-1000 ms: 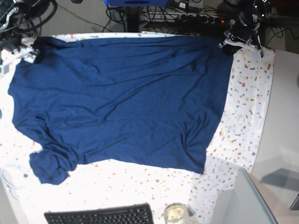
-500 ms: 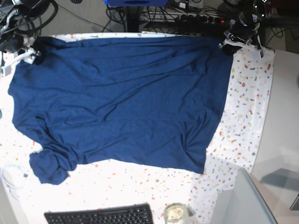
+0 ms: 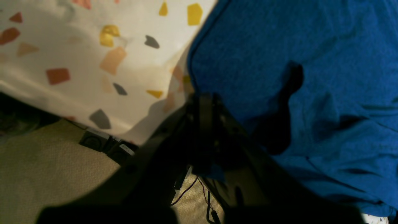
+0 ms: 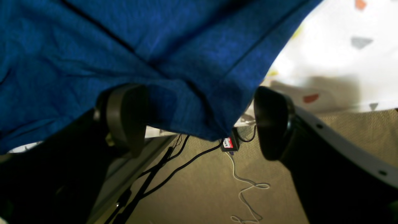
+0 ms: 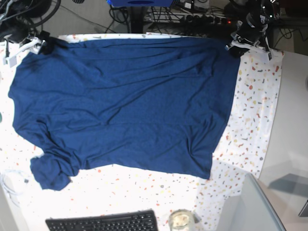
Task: Layout the t-shirt on the table in an organized manner, then fold the t-shirt properly
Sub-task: 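Hold the hem corners and pull them apart to stretch the hem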
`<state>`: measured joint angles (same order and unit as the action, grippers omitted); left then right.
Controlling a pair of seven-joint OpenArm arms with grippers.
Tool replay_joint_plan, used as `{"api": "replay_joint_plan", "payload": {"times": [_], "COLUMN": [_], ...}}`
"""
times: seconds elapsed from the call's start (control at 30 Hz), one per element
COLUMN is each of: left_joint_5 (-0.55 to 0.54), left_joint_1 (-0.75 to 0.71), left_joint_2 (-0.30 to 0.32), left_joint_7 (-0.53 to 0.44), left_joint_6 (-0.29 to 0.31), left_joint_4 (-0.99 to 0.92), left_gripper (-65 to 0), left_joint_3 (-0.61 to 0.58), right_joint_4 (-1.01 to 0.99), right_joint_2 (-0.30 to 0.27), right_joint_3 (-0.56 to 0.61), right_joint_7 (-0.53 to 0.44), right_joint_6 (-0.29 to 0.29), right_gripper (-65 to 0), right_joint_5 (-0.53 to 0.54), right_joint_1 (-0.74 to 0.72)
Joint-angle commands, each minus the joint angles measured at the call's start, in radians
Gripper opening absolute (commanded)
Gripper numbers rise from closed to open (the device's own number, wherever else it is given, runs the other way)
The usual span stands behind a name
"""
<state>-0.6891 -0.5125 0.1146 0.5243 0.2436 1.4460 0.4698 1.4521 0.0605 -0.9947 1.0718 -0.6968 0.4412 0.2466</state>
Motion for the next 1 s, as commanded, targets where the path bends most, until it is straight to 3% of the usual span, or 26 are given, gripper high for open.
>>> {"api": "replay_joint_plan", "payload": {"times": [0.0, 0.33, 0.57, 0.77, 0.9, 0.97], "left_joint_5": [-0.008, -0.008, -0.008, -0.008, -0.008, -0.008], "left_joint_1": [-0.002, -0.004, -0.004, -0.004, -0.007, -0.013], "left_joint_2": [0.009, 0.010, 0.010, 0.010, 0.010, 0.010], "left_joint_7": [-0.011, -0.010, -0.010, -0.010, -0.010, -0.010], "left_joint_6": [0.006, 0.006, 0.004, 0.004, 0.003, 0.003], "left_joint_4": [0.014, 0.014, 0.015, 0.015, 0.022, 0.052], "left_gripper": [-65.0, -65.0, -65.0, -65.0, -65.0, -65.0], "left_joint_3": [0.005, 0.005, 0.005, 0.005, 0.005, 0.005], "right_joint_4": [0.012, -0.058, -0.083, -0.080, -0.078, -0.077], "right_joint_2": [-0.008, -0.052, -0.055, -0.057, -0.057, -0.057], "right_joint_3": [-0.002, -0.002, -0.002, -0.003, -0.010, -0.010], "right_joint_7": [0.006, -0.048, -0.045, -0.049, -0.049, -0.048], "right_joint_6": [-0.001, -0.001, -0.001, -0.001, -0.001, -0.001], "right_gripper": [-16.8, -17.9, -40.1, -44.0, -65.0, -63.6], "right_joint_5": [0.005, 0.001, 0.003, 0.001, 0.001, 0.001], "right_joint_1": [-0.002, -0.043, -0.051, -0.051, -0.053, -0.053]}}
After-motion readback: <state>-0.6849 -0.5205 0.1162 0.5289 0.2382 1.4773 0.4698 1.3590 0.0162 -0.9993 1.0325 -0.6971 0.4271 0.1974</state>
